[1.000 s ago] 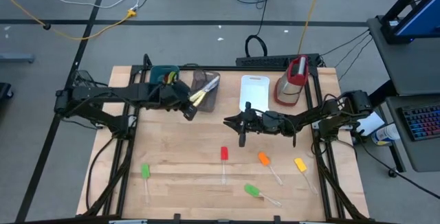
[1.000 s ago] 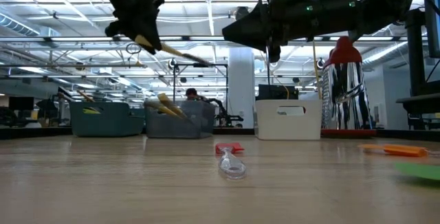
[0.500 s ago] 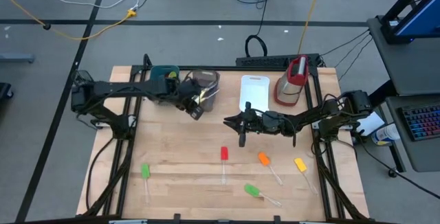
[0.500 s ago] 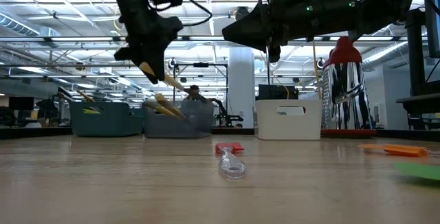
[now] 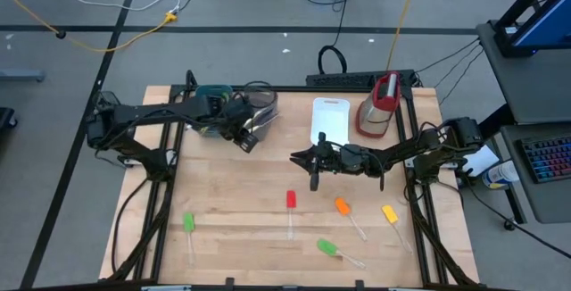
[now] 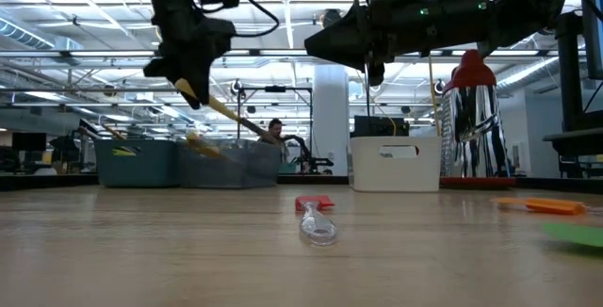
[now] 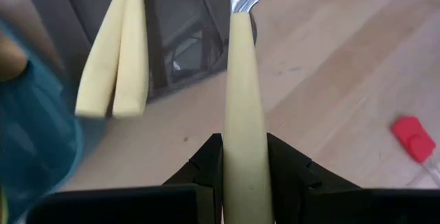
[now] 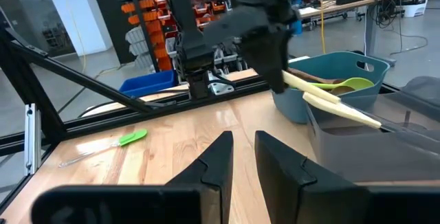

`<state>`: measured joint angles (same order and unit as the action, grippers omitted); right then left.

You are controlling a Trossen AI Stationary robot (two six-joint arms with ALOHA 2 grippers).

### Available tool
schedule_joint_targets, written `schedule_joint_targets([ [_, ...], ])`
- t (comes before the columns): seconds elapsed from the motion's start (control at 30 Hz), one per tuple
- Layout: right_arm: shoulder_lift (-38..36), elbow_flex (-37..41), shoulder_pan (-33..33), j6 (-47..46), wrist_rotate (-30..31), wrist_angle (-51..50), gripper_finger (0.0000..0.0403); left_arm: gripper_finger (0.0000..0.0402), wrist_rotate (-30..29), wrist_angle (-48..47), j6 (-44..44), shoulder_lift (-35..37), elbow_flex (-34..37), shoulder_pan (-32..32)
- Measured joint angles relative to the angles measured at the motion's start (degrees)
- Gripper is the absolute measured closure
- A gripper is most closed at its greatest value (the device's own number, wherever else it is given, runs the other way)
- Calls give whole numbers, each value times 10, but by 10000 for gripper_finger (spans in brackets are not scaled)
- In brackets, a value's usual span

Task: Pick & Place Kitchen Items
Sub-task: Put the yellow knife into the black bin

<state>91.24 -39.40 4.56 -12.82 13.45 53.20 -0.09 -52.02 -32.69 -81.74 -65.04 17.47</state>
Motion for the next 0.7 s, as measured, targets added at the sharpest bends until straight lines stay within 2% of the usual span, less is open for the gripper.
schedule_joint_targets([
  [0.3,0,0,0,0,0,-2,348,330,-75,-31,-77,38,0,-34],
  [0.43,0,-1,0,0,0,-13,348,330,-141,-34,-125,30,0,-33],
  [0.57,0,-1,0,0,0,-22,348,330,-141,-29,-132,6,0,-22],
  [0.7,0,-1,0,0,0,-26,348,329,-114,8,-137,-25,1,-14],
])
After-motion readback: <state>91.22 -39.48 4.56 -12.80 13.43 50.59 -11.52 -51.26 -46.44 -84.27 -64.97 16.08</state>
